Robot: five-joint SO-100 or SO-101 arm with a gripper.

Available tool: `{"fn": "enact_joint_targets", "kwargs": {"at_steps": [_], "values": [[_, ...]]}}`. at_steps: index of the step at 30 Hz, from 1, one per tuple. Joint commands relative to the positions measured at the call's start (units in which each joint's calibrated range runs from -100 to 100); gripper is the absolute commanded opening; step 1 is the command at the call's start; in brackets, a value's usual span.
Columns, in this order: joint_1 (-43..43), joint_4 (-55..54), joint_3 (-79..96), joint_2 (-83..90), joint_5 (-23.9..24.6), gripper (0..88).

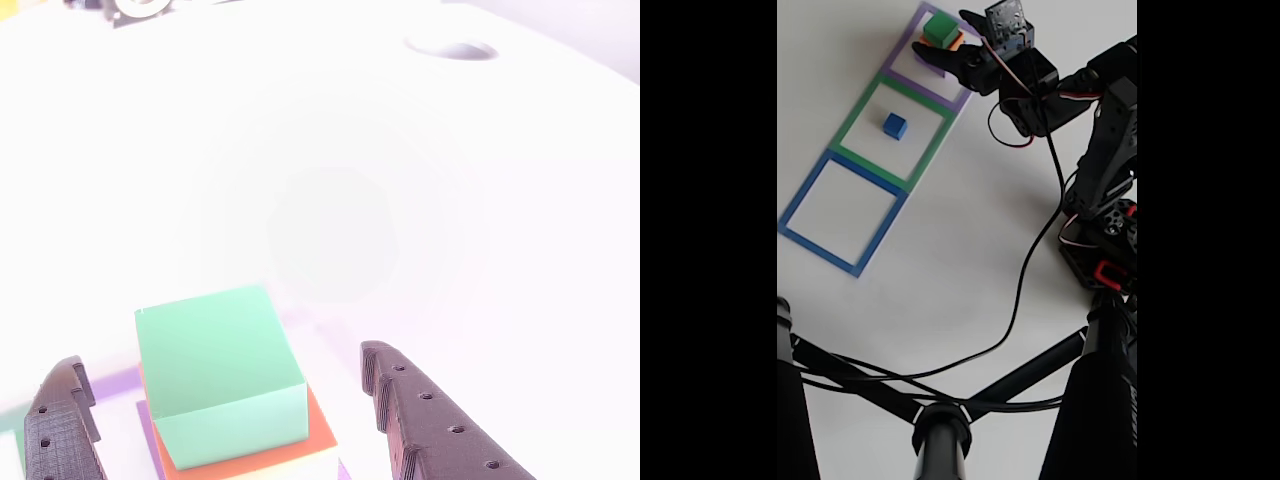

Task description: Tower of hanoi

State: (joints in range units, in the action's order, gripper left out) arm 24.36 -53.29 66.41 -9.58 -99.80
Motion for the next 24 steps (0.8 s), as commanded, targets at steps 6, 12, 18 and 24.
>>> {"fn": "enact_joint_targets", "kwargs": {"at_steps": [6,12,18,24], "values": [[-2.02,-1.93,-1.86,-0.07,-0.2,26.0],[-2.4,-2.58,-2.04,-0.55,-0.2,22.5],[-2.5,-2.74,-2.13,-0.55,-0.2,18.7],[-2.69,-2.74,-2.22,-0.55,-0.2,12.4]]}}
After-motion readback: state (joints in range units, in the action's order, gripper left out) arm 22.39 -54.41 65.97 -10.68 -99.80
